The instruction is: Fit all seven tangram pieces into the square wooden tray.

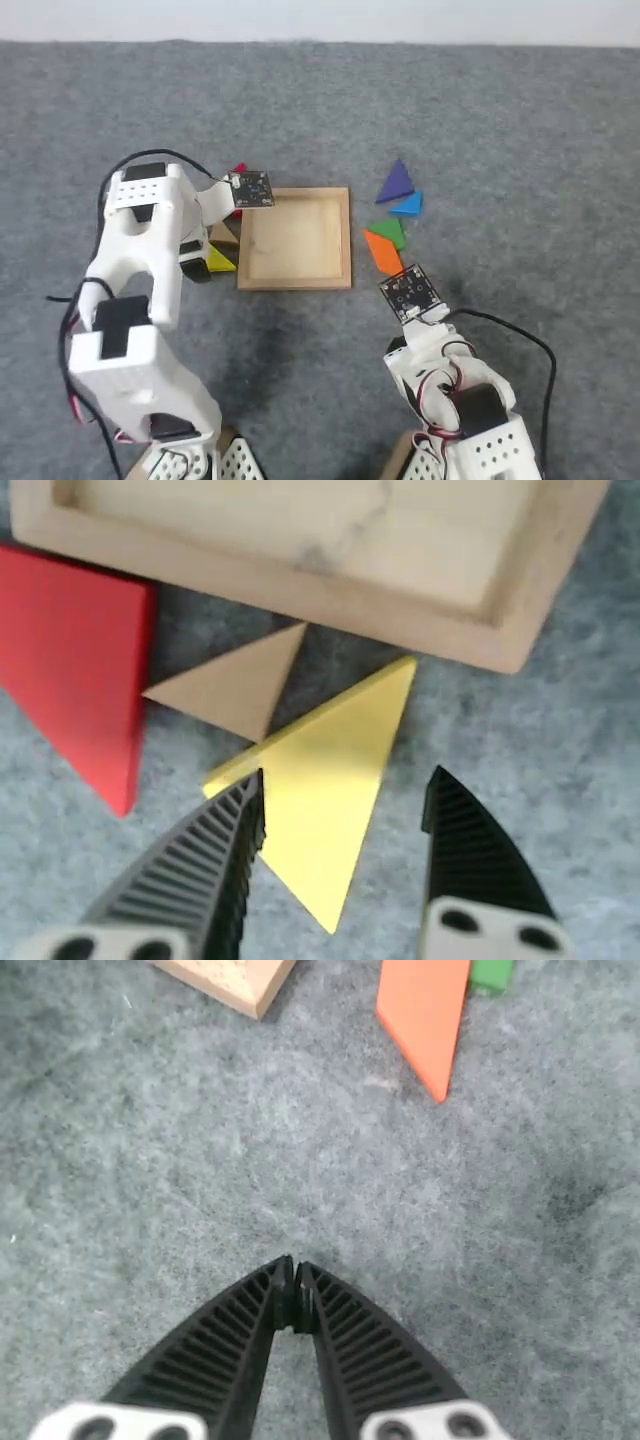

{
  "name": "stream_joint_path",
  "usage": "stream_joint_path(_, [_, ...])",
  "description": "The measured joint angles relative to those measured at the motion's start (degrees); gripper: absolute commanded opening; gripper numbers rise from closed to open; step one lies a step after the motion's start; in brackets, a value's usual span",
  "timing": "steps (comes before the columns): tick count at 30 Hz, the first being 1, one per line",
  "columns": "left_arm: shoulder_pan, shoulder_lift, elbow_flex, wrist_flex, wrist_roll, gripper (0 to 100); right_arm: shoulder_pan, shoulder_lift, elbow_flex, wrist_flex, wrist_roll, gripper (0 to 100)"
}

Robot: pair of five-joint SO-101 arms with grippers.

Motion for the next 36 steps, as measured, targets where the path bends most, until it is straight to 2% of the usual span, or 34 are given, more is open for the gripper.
stream_joint_path(9, [-3.25, 1.58, -1.14, -2.29, -0.09, 25, 0.0, 0.0, 0.0, 0.0, 0.0, 0.9])
stream_joint_path(21, [-3.34, 1.58, -4.04, -2.29, -0.09, 25, 0.0, 0.0, 0.0, 0.0, 0.0, 0.9])
stream_joint_path(27, [-3.34, 1.58, -4.04, -2.29, -0.09, 36, 0.0, 0.0, 0.0, 0.0, 0.0, 0.9])
stream_joint_path(36, [-3.34, 3.87, -4.57, -2.46, -0.44, 37, 0.0, 0.0, 0.0, 0.0, 0.0, 0.9])
